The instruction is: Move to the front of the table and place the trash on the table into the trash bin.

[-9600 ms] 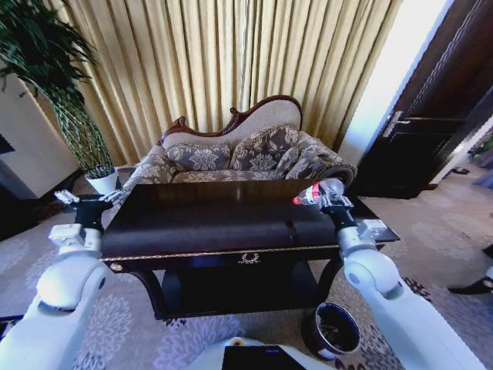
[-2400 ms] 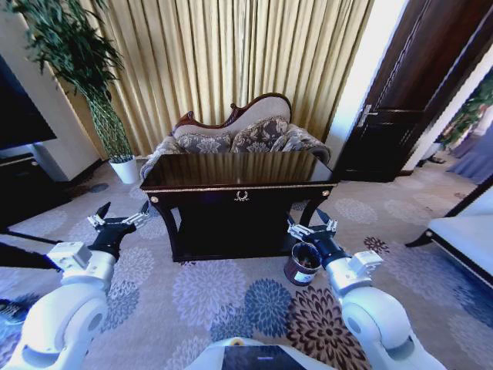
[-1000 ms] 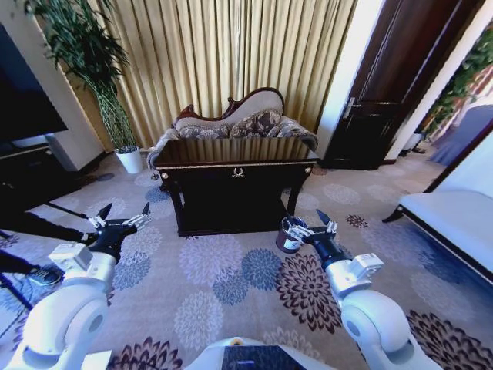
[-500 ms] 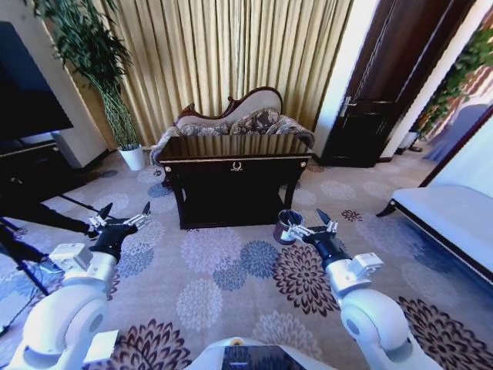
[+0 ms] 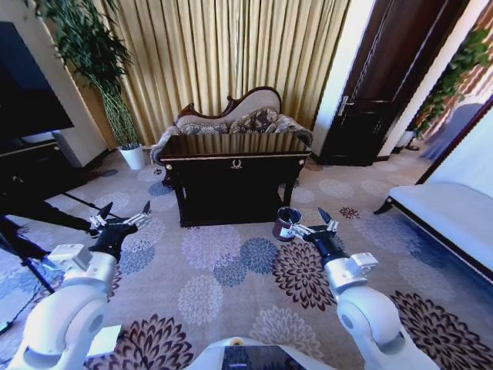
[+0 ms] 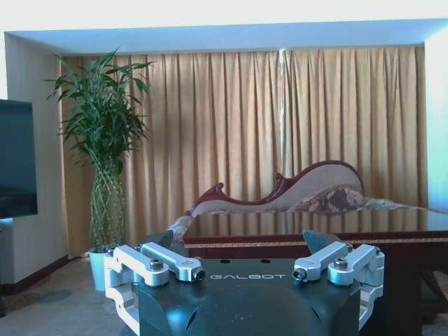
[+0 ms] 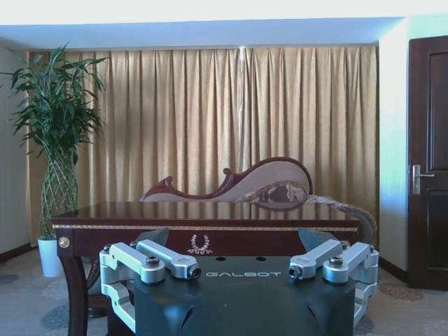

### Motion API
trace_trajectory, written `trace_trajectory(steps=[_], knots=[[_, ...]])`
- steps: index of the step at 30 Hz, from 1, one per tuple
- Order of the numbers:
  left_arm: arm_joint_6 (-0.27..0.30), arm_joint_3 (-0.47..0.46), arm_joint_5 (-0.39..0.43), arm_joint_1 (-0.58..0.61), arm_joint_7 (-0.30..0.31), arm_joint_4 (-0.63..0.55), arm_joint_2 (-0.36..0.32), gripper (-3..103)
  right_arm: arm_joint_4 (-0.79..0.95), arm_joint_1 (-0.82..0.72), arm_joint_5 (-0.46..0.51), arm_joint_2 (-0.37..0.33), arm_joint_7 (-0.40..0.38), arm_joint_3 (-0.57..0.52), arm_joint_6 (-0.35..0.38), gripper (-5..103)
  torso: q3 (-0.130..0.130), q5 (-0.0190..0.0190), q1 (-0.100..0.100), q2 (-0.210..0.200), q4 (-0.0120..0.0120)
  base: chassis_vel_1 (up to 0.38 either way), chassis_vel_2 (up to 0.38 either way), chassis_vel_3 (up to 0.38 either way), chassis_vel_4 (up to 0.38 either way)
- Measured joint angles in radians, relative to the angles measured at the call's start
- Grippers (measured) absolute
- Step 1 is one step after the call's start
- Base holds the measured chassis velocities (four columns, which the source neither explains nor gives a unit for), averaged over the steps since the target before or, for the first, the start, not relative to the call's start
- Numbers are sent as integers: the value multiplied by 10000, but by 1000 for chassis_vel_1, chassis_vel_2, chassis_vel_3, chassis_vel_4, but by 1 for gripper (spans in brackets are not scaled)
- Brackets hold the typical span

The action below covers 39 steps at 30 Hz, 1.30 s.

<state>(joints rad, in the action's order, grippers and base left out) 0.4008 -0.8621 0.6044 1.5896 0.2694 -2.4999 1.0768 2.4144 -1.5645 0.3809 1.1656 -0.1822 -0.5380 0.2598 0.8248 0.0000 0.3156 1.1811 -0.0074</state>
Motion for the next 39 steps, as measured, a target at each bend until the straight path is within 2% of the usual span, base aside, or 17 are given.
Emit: trace_trajectory(steps=[8,11,17,32,39], knots=[[-68,-19,15,64,-194,0,-32,100,227,-11,314,-202,-18,56,70,100,0,0,0,0,-1,0,0,0,0],[-57,3,39,46,-224,0,-43,100,436,17,629,-360,-67,-57,379,100,0,0,1,-1,-1,0,0,0,0],[-37,-12,39,75,-203,0,-23,100,484,173,807,-570,-92,-92,516,100,0,0,1,0,0,0,0,0,0],[-112,46,35,45,-163,-1,26,100,483,398,927,-590,-373,106,699,100,0,0,0,0,0,0,0,0,0],[-122,70,35,41,-152,0,80,100,444,415,619,-533,-442,108,635,100,0,0,0,0,-1,0,0,0,0]])
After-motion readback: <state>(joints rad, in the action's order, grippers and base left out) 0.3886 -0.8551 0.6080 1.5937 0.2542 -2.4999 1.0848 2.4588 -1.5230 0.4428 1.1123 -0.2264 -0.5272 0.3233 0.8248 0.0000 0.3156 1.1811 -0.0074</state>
